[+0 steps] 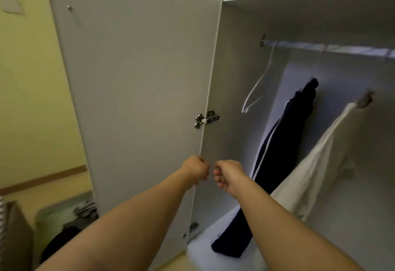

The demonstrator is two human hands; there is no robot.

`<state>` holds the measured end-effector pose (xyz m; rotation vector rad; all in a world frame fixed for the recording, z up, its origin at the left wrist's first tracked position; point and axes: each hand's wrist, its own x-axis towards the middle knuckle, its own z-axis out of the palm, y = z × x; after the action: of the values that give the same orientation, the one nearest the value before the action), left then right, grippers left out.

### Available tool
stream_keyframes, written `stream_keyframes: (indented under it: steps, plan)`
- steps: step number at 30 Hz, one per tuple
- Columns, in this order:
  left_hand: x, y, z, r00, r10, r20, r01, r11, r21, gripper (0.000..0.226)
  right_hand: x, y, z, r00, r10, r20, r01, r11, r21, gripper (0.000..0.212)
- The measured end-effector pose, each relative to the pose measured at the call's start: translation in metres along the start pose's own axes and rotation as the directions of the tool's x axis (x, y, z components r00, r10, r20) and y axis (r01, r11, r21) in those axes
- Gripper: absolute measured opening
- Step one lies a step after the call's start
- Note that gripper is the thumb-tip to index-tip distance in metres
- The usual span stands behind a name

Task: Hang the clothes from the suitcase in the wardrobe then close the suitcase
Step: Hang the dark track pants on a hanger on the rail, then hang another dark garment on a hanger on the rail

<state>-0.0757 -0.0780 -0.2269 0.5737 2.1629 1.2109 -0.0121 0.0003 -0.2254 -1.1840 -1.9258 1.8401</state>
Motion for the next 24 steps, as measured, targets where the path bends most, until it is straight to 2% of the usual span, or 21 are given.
stream_keyframes:
  steps: [5,10,13,19,21,24]
  plan:
    - [-0.024,-0.075,-0.049,0.979,-0.173,-0.109,0.166,0.984,-0.064,0.013,-0.006,0.044,0.067,0.988,0.075,0.132,-0.049,0.98,-0.191,0.024]
    - [-0.059,-0.146,-0.1,0.903,-0.347,-0.253,0.313,0.935,-0.167,0.028,-0.026,0.076,0.144,0.941,0.176,0.288,-0.087,0.951,-0.298,0.025]
    - [-0.075,-0.181,-0.128,0.848,-0.421,-0.32,0.367,0.904,-0.217,0.025,-0.037,0.085,0.194,0.904,0.21,0.373,-0.072,0.933,-0.351,0.02]
    - [-0.087,-0.236,-0.173,0.764,-0.535,-0.36,0.478,0.845,-0.241,0.015,-0.058,0.096,0.272,0.808,0.256,0.53,-0.037,0.921,-0.388,0.018]
    - [-0.081,-0.249,-0.19,0.755,-0.549,-0.357,0.49,0.835,-0.249,0.013,-0.058,0.1,0.294,0.787,0.289,0.545,-0.051,0.911,-0.41,0.014]
    - [-0.064,-0.273,-0.214,0.74,-0.58,-0.34,0.495,0.812,-0.31,0.02,-0.05,0.101,0.327,0.78,0.319,0.539,-0.054,0.892,-0.449,0.02]
